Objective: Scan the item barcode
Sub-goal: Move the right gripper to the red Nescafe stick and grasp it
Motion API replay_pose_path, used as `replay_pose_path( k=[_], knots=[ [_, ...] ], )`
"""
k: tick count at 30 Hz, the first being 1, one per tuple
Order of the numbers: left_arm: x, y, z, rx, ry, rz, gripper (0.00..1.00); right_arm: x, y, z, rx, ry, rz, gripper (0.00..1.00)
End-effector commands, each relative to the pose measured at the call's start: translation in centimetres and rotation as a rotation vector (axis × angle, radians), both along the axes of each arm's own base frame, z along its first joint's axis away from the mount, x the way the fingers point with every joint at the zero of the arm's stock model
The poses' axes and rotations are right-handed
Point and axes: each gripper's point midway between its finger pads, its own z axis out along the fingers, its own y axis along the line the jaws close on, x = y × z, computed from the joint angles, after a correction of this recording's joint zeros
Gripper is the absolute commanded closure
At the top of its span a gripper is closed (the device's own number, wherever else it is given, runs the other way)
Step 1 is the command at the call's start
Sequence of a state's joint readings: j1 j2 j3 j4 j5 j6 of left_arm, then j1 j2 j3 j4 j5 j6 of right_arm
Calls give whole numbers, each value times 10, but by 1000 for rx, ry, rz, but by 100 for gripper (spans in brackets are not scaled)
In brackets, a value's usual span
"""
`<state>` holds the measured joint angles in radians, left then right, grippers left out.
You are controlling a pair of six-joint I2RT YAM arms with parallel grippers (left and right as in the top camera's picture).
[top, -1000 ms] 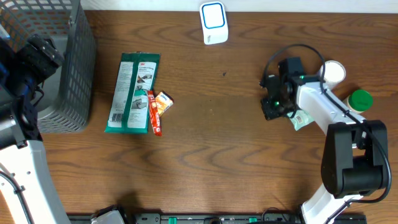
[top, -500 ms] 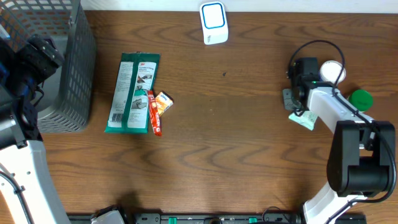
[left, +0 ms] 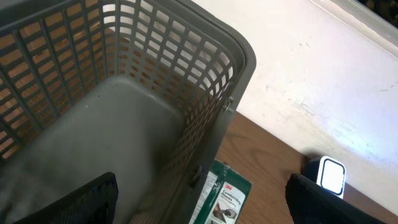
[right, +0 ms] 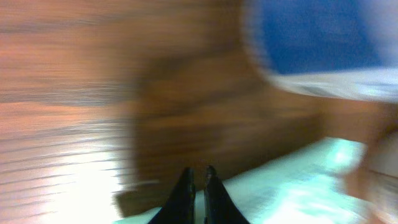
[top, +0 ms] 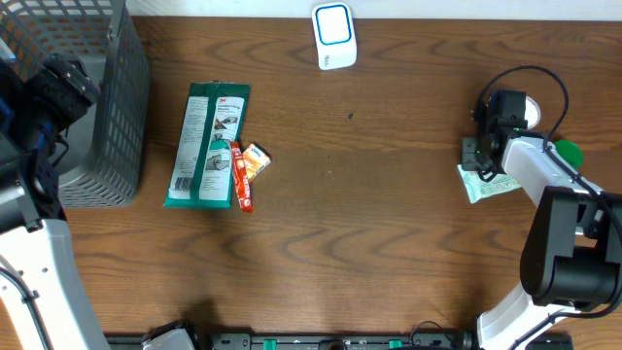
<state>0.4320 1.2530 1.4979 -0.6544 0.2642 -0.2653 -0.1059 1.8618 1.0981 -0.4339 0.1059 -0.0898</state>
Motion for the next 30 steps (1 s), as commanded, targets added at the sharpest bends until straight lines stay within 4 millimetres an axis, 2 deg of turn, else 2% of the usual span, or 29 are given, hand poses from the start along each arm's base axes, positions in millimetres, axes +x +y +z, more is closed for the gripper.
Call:
replay_pose_path(
  k=[1, 5, 6, 8, 9, 12, 15, 18, 25, 30],
  knots=[
    [-1, -1, 2, -1, -7, -8, 13, 22, 81, 47, 364, -142, 189, 79],
    [-1, -1, 2, -1, -7, -8, 13, 20, 145, 86, 627, -191, 274, 51],
    [-1, -1, 2, -1, -7, -8, 13, 16, 163, 92, 684, -177, 282, 48],
    [-1, -1, 2, -1, -7, -8, 13, 8, 189, 92, 727, -137, 282, 45],
    [-1, -1, 2, -1, -7, -8, 13, 0, 214, 90, 745, -103, 310, 44],
    [-1, -1, 2, -1, -7, -8, 13, -17, 263, 91, 742, -78, 410, 44],
    [-1, -1, 2, -1, -7, -8, 13, -32, 315, 93, 707, -94, 489, 42],
    [-1, -1, 2, -1, -7, -8, 13, -46, 357, 94, 667, -133, 502, 42],
    [-1, -1, 2, -1, -7, -8, 13, -65, 416, 89, 601, -247, 440, 38],
    [-1, -1, 2, -1, -7, -8, 13, -80, 444, 58, 607, -219, 441, 38]
  ],
)
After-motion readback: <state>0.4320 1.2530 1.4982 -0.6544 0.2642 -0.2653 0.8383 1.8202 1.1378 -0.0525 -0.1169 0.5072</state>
